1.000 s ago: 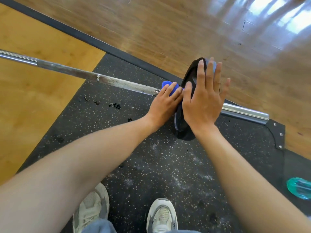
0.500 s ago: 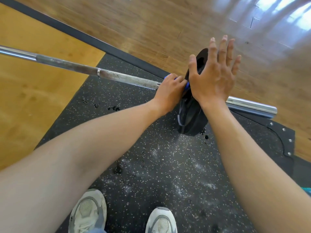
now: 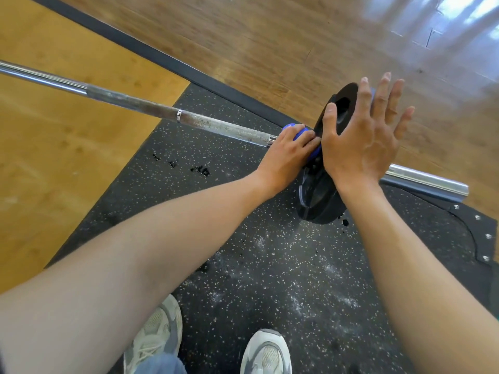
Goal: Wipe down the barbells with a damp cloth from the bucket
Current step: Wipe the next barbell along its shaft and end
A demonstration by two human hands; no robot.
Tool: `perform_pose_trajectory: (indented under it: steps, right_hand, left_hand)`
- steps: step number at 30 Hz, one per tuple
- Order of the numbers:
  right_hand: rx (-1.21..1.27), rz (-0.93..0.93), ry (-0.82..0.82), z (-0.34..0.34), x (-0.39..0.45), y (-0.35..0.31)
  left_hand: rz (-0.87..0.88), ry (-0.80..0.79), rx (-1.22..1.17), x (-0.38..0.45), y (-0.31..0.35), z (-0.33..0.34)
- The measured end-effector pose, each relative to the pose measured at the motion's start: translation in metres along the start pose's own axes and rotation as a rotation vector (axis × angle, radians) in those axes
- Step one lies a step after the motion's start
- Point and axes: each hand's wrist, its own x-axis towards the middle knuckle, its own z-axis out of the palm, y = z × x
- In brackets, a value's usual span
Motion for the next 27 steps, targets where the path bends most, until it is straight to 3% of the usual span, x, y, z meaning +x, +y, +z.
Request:
perform_pose_trajectory:
  steps: [4,10,14,17,19,22,27]
  right_hand:
    - [-0.019,-0.01,0.029,-0.001,-0.016,0.001]
    - [-0.015,-0.014,0.055,-0.005,-0.035,-0.001]
    - [0.003,-0.002,0.053,-0.008,-0.039,-0.001]
    - [-0.001,-0.007,0.056,-0.01,-0.044,0.0]
    - [0.002,-0.015,0.057,-0.011,-0.048,0.002]
    - [-0.003,-0.008,0.065,-0.012,-0.057,0.003]
    - [-0.017,-0.018,0.054,-0.013,-0.065,0.002]
  left_hand:
    - [0.119,-0.006,0.148,-0.019,-0.01,-0.002]
    - [-0.026,-0.127,0.156,-0.007,0.025,-0.014]
    - [-0.05,-0.397,0.093,0.01,0.01,-0.027]
    - [-0.032,-0.292,0.126,-0.01,0.017,-0.02]
    - [0.093,-0.175,0.237,-0.036,0.015,-0.018]
    - [0.259,-0.179,0.395,-0.059,-0.006,-0.032]
    - [0.039,-0.118,0.322,-0.058,-0.018,-0.058]
